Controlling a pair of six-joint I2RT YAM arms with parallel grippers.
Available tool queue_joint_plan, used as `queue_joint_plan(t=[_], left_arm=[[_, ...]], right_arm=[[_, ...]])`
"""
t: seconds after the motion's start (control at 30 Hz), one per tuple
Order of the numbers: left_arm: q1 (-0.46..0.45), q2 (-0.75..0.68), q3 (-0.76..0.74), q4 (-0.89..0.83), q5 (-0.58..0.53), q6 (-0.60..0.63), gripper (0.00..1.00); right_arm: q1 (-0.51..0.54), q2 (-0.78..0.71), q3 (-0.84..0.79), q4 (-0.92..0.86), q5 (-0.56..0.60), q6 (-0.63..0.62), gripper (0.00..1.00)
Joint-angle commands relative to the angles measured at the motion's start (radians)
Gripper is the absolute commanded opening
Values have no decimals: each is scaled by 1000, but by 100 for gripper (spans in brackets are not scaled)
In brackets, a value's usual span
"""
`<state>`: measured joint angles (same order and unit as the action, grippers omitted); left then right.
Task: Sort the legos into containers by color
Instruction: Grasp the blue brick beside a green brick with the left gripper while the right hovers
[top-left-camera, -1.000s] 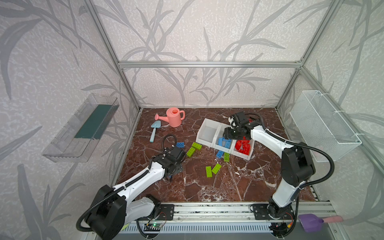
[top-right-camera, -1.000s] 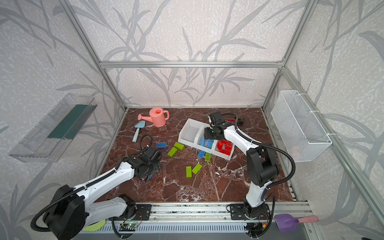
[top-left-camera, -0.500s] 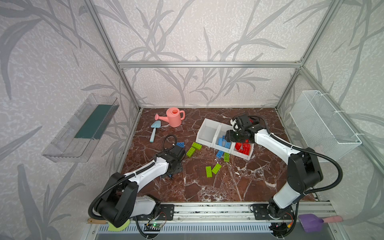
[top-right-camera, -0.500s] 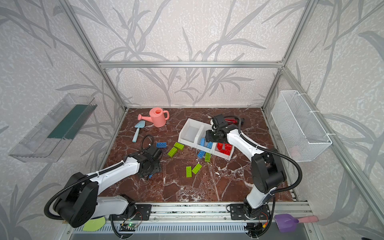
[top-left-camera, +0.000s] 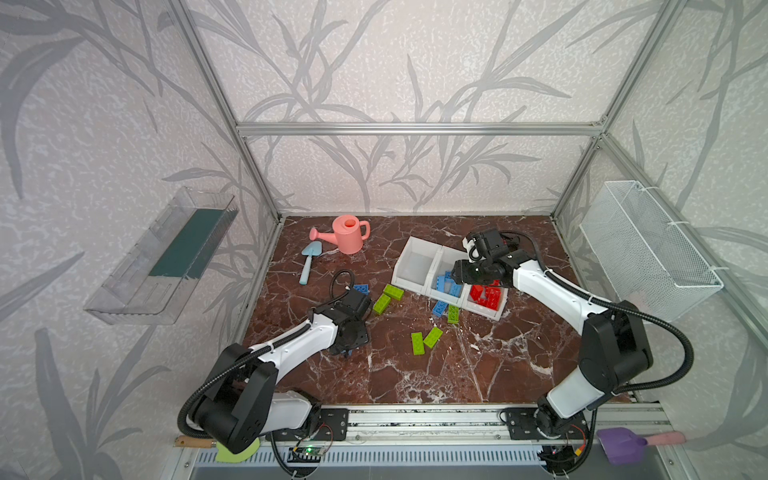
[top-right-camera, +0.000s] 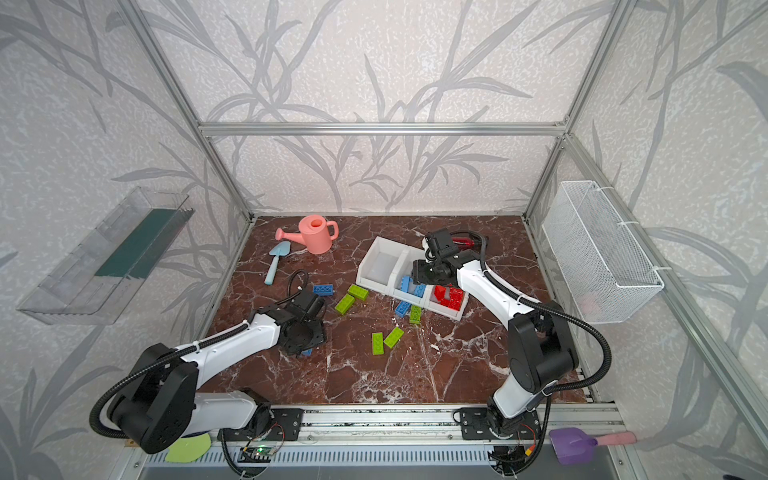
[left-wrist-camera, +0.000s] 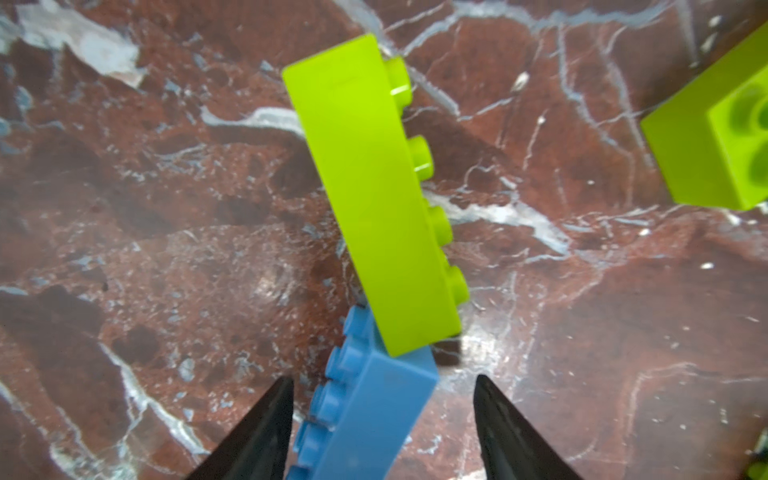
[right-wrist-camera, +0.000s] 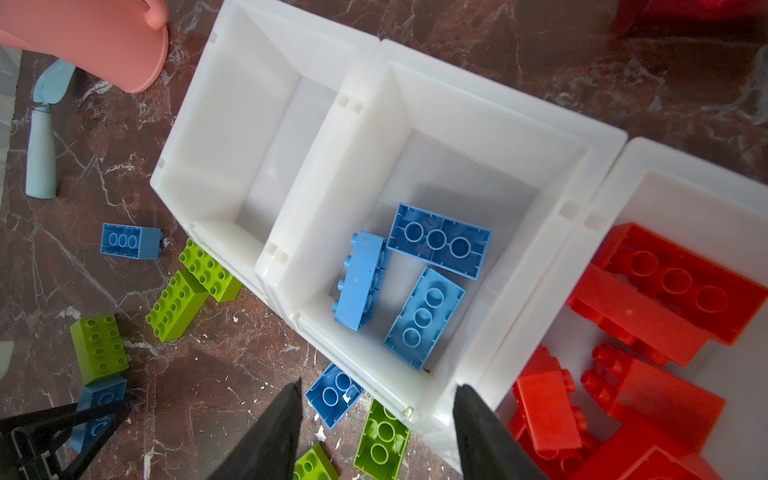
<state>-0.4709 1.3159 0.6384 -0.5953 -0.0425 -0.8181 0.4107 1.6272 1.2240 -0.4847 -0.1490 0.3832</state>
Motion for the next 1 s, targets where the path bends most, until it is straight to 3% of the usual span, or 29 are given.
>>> queue_joint_plan(t=[0.0,0.6,0.97], left_arm=[[0,-10,-7,5,21,5,63],[0,21,25,21,10,15,33],[-48,-72,138,-58,-10,39,31]], right_arm=[[-8,-44,-15,-18,14,-16,60],[-10,-137,-89,-20,28,-27,59],[-13,-260,-219,22,17,-27,59]])
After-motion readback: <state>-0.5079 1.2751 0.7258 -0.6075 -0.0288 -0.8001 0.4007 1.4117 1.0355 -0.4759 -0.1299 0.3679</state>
